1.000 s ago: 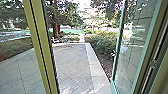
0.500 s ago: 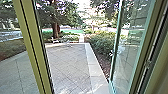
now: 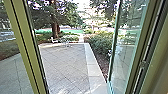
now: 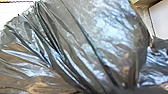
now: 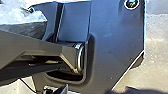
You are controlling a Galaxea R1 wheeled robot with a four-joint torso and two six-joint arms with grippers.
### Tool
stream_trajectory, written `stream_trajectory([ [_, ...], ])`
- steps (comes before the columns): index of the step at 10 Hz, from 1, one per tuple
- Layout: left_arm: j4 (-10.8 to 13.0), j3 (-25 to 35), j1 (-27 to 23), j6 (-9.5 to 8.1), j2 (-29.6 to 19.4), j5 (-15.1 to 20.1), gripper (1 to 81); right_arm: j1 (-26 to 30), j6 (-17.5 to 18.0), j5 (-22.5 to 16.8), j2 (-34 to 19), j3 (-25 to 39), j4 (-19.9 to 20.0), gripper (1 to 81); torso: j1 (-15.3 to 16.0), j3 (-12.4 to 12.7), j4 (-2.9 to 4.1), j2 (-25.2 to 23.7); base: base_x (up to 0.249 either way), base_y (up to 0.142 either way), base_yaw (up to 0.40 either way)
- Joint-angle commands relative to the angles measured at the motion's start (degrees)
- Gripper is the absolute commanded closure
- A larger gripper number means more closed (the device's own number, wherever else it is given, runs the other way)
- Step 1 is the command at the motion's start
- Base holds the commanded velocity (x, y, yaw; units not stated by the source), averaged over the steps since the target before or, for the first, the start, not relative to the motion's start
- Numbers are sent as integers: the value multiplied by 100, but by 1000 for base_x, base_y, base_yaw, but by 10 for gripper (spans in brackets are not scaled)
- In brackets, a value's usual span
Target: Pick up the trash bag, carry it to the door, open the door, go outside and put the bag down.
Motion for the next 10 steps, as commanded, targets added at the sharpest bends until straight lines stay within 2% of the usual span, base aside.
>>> stream_trajectory([
  [1,63,54,-245,57,31,383,811,234,-11,-327,13,29,-19,10,0,0,0,0,0,-91,0],
  [5,63,54,-245,57,40,391,811,242,-20,-327,13,20,-28,10,0,0,0,0,0,-71,0],
  [10,54,45,-245,57,40,391,811,234,-20,-327,13,20,-28,10,0,0,0,0,0,0,0],
])
